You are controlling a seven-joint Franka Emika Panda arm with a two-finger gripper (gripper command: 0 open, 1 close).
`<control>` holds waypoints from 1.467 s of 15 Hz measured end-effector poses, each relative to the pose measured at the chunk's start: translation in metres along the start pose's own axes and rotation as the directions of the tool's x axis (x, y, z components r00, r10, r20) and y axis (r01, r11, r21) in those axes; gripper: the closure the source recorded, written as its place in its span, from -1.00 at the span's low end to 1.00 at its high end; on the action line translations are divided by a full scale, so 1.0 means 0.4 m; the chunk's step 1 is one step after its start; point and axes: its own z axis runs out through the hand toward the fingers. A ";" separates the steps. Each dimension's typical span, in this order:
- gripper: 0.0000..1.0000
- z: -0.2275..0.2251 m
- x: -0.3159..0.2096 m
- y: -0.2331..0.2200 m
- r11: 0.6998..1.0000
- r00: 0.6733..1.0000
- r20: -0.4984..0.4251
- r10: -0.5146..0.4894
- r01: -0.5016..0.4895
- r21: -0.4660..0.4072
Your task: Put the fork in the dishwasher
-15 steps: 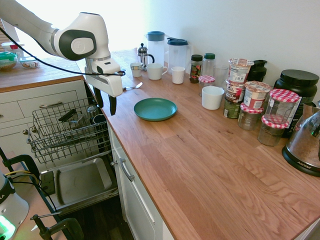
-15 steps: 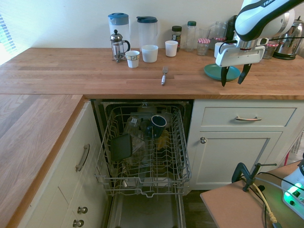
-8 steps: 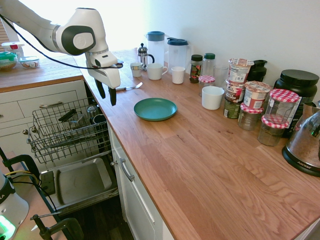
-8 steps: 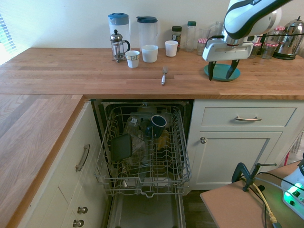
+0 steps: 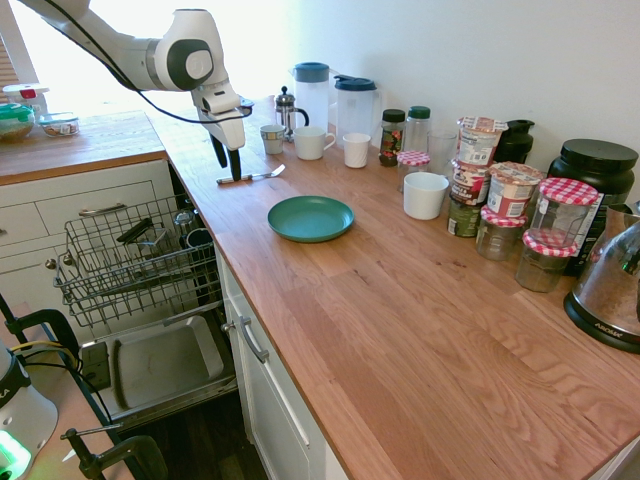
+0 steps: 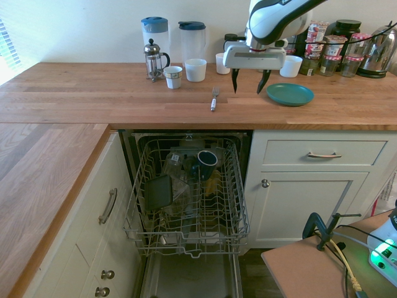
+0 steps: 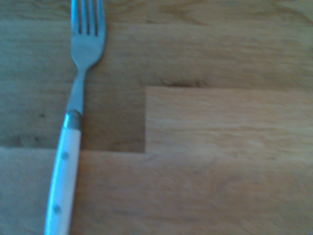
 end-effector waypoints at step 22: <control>1.00 0.184 -0.047 -0.317 0.967 0.969 -0.008 0.246 -0.246 -0.061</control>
